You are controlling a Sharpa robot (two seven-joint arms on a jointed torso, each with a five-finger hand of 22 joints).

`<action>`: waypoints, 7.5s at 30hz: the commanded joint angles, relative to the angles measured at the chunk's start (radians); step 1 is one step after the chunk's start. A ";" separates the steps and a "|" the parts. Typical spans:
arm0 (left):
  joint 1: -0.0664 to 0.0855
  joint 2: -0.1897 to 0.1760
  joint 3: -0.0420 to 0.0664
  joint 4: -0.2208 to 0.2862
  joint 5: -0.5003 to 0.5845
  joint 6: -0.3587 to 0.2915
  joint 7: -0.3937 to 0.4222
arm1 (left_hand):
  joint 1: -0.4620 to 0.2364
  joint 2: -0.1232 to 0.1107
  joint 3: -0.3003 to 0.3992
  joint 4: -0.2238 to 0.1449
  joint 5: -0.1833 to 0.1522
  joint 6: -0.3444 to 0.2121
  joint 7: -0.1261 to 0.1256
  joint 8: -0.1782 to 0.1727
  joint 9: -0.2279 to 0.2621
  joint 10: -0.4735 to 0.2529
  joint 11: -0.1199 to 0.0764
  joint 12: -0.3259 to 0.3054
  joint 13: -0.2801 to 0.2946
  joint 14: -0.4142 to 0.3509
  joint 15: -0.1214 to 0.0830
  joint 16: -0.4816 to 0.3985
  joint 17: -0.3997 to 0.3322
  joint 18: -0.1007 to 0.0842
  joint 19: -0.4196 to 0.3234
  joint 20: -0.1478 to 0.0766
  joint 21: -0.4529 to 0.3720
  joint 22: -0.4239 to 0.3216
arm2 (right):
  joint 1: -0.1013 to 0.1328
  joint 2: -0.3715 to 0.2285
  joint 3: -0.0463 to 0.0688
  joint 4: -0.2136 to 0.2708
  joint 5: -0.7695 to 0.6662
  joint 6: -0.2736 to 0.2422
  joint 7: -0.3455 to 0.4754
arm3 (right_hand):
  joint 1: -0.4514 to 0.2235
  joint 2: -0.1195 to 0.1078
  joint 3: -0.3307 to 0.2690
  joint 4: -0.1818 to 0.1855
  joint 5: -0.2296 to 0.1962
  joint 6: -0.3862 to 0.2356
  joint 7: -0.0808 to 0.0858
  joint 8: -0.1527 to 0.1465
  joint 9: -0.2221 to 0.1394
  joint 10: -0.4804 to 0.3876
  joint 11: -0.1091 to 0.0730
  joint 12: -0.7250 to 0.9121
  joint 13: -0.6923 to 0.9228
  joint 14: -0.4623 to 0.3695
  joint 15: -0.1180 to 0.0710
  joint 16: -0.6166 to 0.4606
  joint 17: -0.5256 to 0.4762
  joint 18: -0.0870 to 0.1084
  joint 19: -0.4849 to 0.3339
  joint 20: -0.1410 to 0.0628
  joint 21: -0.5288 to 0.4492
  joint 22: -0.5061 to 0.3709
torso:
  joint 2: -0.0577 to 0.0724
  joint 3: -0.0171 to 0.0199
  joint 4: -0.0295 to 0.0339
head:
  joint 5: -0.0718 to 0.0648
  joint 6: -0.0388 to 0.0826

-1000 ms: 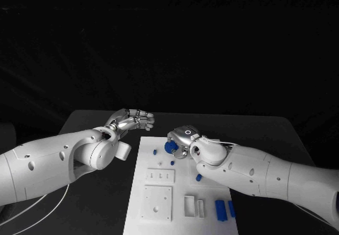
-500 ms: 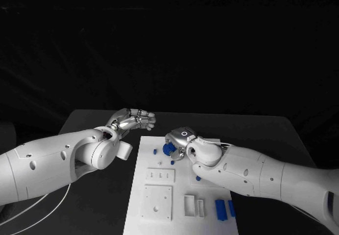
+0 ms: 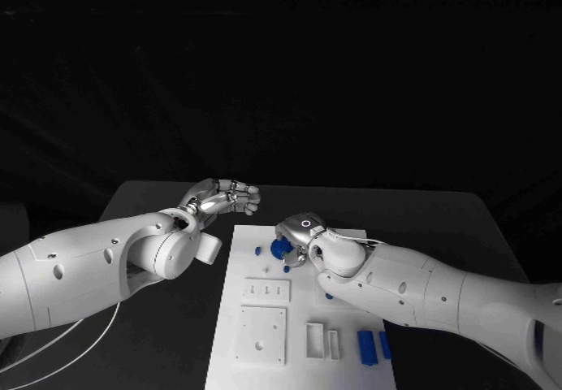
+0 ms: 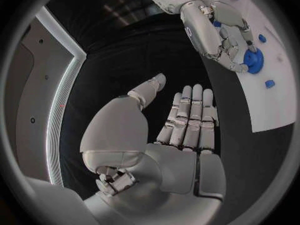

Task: Assemble the parts on the task board

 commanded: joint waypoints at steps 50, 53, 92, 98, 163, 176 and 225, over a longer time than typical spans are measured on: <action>0.001 -0.019 0.001 -0.015 0.004 0.018 0.011 | 0.001 0.004 0.007 -0.018 -0.003 0.004 0.006 -0.005 -0.002 0.004 0.003 -0.010 0.003 -0.002 0.002 0.000 -0.002 0.021 -0.006 0.004 0.008 0.022 | 0.021 -0.401 0.109 0.080 0.584 0.019 0.476 | -0.037 0.044 -0.279 -0.094 0.142 -0.044 0.070 -0.043 -0.005 -0.046 0.033 -0.005 0.005 -0.013 0.029 -0.026 0.036 0.070 -0.038 -0.015 -0.005 0.019 | -0.012 0.0199 -0.0358 | 0.002 0.016; 0.001 -0.016 0.000 -0.021 0.004 0.021 0.012 | 0.001 0.004 0.007 -0.018 -0.003 0.004 0.006 -0.005 -0.002 0.004 0.003 -0.010 0.003 -0.002 0.002 0.000 -0.002 0.021 -0.006 0.004 0.008 0.022 | 0.019 -0.398 0.109 0.036 0.615 0.036 0.492 | -0.003 0.048 -0.287 -0.137 0.153 -0.046 0.071 -0.045 -0.006 -0.052 0.034 -0.007 0.005 -0.017 0.030 -0.030 0.037 0.070 -0.046 -0.013 -0.006 0.020 | -0.012 0.0229 -0.0375 | 0.001 0.015; -0.001 -0.013 0.000 -0.032 0.004 0.023 0.012 | -0.005 0.003 0.005 -0.018 -0.004 0.004 0.007 -0.006 -0.002 0.004 0.004 -0.013 0.003 -0.004 0.003 -0.001 -0.003 0.020 -0.007 0.005 0.009 0.021 | -0.103 -0.291 0.109 -0.134 0.590 0.034 0.501 | 0.041 0.084 -0.308 -0.140 0.120 -0.036 0.074 -0.048 -0.011 -0.066 0.037 -0.008 0.004 -0.023 0.033 -0.043 0.049 0.070 -0.069 0.011 -0.008 0.019 | -0.013 0.0271 -0.0361 | 0.006 -0.014; -0.001 -0.012 0.000 -0.032 0.004 0.025 0.011 | -0.005 0.003 0.005 -0.018 -0.004 0.004 0.007 -0.006 -0.002 0.004 0.004 -0.013 0.003 -0.004 0.003 -0.001 -0.003 0.020 -0.007 0.005 0.009 0.021 | -0.104 -0.284 0.108 -0.138 0.590 0.026 0.497 | 0.025 0.097 -0.295 -0.131 0.103 -0.029 0.072 -0.046 -0.012 -0.065 0.035 -0.008 0.003 -0.022 0.031 -0.044 0.051 0.070 -0.067 0.013 -0.008 0.018 | -0.015 0.0264 -0.0363 | 0.005 -0.016; 0.000 -0.002 0.001 -0.040 -0.057 0.087 -0.102 | -0.065 0.025 -0.015 0.028 -0.016 0.054 -0.016 0.015 0.006 0.088 -0.034 0.023 0.028 0.100 -0.045 0.082 0.031 0.033 0.071 -0.030 0.063 0.027 | -0.052 -0.309 0.109 -0.008 0.553 -0.026 0.369 | 0.000 0.161 -0.112 -0.070 -0.009 0.125 0.013 0.028 0.022 -0.036 -0.021 -0.003 0.003 -0.008 -0.022 -0.051 0.073 0.070 -0.056 0.002 0.008 0.018 | -0.021 0.0275 -0.0410 | 0.005 -0.010; 0.023 0.082 0.001 -0.109 -0.241 0.161 -0.389 | -0.129 -0.003 -0.071 0.091 -0.047 0.166 -0.079 0.016 0.013 0.334 -0.152 0.230 0.198 0.327 -0.233 0.480 0.246 0.059 0.301 -0.178 0.396 0.029 | 0.027 -0.299 0.110 0.156 0.396 0.070 0.169 | 0.002 0.157 -0.098 -0.079 -0.009 0.130 0.010 0.033 0.027 -0.030 -0.024 -0.003 0.003 -0.005 -0.025 -0.051 0.076 0.070 -0.051 -0.002 0.009 0.016 | -0.063 0.0323 -0.0510 | 0.021 -0.007; 0.032 0.224 -0.035 -0.190 -0.384 0.300 -0.606 | -0.256 -0.026 -0.090 0.320 -0.058 0.171 -0.086 -0.014 0.025 0.239 -0.160 0.394 0.357 0.299 -0.255 0.590 0.247 0.048 0.248 -0.237 0.544 0.017 | 0.031 -0.185 0.088 0.262 0.317 0.094 0.073 | -0.001 0.148 -0.068 -0.080 -0.009 0.132 0.010 0.035 0.032 -0.022 -0.024 -0.005 0.002 -0.001 -0.025 -0.052 0.078 0.070 -0.044 -0.003 0.008 0.013 | -0.097 0.0376 -0.0443 | 0.031 -0.036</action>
